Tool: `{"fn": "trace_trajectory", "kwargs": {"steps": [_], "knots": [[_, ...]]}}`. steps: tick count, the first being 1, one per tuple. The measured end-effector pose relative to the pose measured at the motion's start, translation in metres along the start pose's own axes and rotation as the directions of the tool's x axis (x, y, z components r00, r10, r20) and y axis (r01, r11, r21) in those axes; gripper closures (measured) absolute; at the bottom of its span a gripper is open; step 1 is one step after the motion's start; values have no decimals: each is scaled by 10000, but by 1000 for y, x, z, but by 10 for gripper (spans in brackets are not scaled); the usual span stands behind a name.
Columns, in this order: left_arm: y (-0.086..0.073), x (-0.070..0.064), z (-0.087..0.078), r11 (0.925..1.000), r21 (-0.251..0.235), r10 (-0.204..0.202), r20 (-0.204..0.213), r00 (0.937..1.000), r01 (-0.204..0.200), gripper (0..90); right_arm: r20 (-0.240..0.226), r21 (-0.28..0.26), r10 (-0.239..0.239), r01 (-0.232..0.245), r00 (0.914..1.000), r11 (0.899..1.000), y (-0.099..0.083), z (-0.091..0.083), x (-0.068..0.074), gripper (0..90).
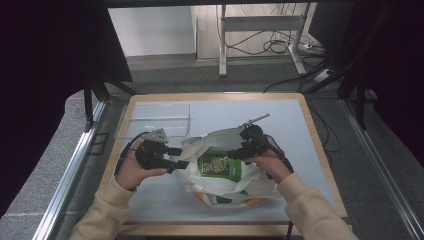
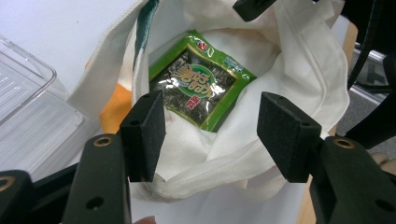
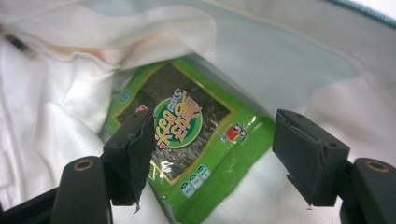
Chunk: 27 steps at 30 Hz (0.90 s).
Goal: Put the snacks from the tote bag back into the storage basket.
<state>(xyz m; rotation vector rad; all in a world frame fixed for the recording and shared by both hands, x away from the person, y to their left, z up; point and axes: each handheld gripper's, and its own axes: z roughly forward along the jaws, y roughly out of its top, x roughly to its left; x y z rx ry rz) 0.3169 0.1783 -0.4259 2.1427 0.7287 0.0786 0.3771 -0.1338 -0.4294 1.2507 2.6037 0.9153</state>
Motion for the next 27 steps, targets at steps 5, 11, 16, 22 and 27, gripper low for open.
{"fn": "trace_trajectory", "kwargs": {"steps": [5,11,16,22,27], "knots": [[3,3,0,10000,-7,38,74,10000,-38,405,498,629,537,-568,9973,9964,4,9,-2,296],[3,4,-1,9999,-10,101,157,9998,-100,397,813,842,851,-919,9930,9922,4,13,4,262],[3,4,0,9999,39,118,158,9998,-119,394,852,1418,1108,-1221,9902,9823,3,24,7,265],[3,3,4,9997,158,197,162,9997,-200,391,918,2060,1278,-1444,9875,9678,4,41,7,267],[2,2,6,9992,271,280,117,9995,-283,386,1018,2596,1535,-1752,9829,9497,1,57,5,265]]}}
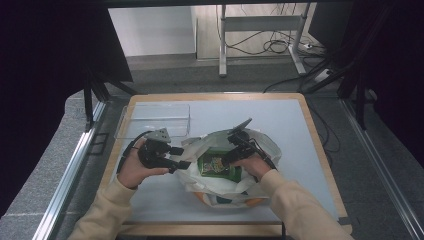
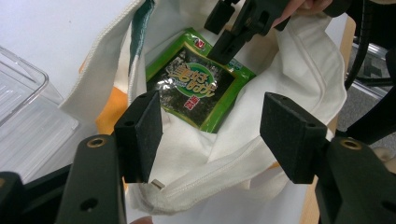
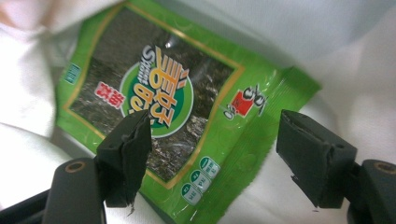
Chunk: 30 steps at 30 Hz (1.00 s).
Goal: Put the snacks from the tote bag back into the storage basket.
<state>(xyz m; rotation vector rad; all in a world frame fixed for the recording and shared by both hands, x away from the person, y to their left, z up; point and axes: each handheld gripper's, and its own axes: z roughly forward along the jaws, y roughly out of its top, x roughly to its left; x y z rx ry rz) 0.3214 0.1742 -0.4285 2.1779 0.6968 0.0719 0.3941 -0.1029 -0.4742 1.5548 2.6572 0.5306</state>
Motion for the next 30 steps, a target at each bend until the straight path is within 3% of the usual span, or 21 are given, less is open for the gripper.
{"fn": "trace_trajectory", "kwargs": {"steps": [12,18,22,30], "knots": [[0,-1,2,10000,-43,-50,-31,10000,50,384,292,488,476,-489,9984,9976,-3,18,-7,250],[-2,-1,2,10000,-37,-90,-50,9999,90,384,-50,469,520,-518,9986,9976,-2,23,-6,285],[-2,-1,3,10000,-23,-75,-75,9999,75,383,-268,425,576,-564,9980,9975,-3,22,-6,409],[-2,0,3,10000,-4,-63,-90,9999,63,382,-1231,449,845,-795,9888,9958,-2,22,-11,667]]}}
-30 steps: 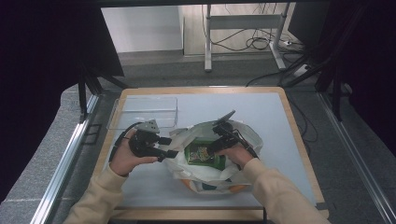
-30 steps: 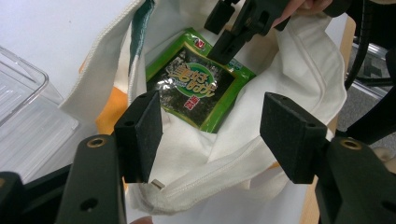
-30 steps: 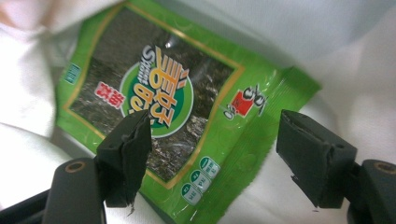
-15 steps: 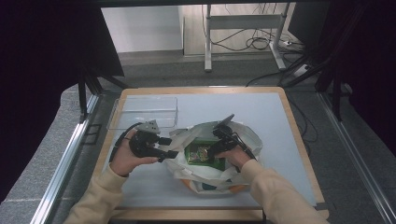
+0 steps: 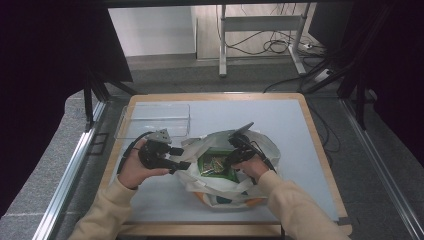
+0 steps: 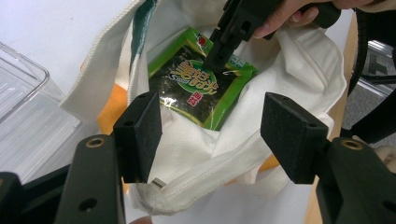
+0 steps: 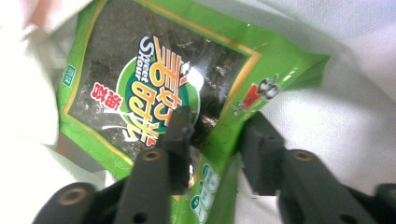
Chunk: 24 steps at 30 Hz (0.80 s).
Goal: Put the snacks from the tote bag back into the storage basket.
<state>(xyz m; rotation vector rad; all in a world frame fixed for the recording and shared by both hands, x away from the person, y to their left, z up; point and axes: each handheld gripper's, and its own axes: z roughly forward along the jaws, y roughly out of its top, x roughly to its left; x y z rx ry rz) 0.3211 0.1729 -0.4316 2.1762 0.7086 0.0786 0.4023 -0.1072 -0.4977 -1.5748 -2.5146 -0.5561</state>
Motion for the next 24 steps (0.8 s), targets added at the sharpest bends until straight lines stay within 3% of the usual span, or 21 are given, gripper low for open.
{"fn": "trace_trajectory", "kwargs": {"steps": [6,13,14,17,24], "knots": [[0,0,0,10000,-1,-2,-6,10000,2,381,-92,-189,204,-206,9997,9996,0,-6,-2,824],[0,2,-1,9999,106,119,-18,9999,-118,377,-295,-391,199,-211,9994,9990,-1,-12,-3,849],[-1,1,0,10000,2,-70,-14,10000,70,377,-338,-482,185,-201,9993,9986,-2,-14,-3,851],[-1,1,0,10000,21,-54,-17,10000,54,377,-467,-743,160,-194,9988,9970,-2,-23,-4,860],[-1,0,0,10000,28,-63,-27,10000,63,373,-490,-1034,-207,155,9986,9945,-7,-39,-3,859]]}}
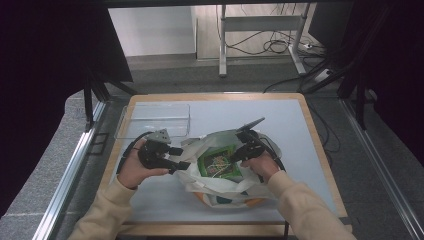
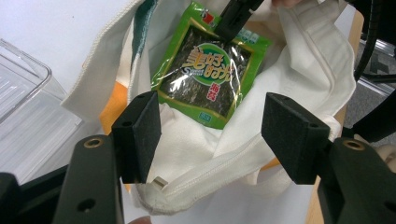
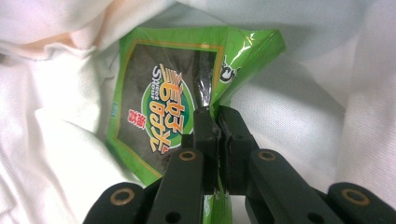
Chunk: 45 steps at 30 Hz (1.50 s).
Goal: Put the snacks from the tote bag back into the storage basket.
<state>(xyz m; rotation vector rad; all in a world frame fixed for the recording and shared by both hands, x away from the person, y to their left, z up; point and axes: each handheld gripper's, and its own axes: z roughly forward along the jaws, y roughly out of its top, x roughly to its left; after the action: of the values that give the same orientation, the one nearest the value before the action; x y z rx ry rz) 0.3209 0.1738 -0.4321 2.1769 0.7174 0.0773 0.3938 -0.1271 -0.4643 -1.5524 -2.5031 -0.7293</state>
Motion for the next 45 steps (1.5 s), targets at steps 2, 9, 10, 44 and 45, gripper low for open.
{"fn": "trace_trajectory", "kwargs": {"steps": [2,9,10,44,45], "knots": [[0,0,0,10000,8,5,3,10000,-5,372,-6,-100,-154,154,9999,9998,-1,-4,0,860],[0,1,0,10000,8,42,-6,10000,-42,371,-20,-515,-563,561,9984,9971,-5,-21,-2,858],[0,0,0,10000,2,11,-4,10000,-11,370,-42,-601,-542,538,9985,9967,-5,-24,-2,858],[-1,0,0,10000,40,22,-23,10000,-22,365,65,-2482,-2622,2556,9650,9344,-11,-97,1,869],[-1,0,0,10000,38,23,-23,10000,-23,365,85,-2501,-2657,2593,9640,9329,-11,-99,1,869]]}}
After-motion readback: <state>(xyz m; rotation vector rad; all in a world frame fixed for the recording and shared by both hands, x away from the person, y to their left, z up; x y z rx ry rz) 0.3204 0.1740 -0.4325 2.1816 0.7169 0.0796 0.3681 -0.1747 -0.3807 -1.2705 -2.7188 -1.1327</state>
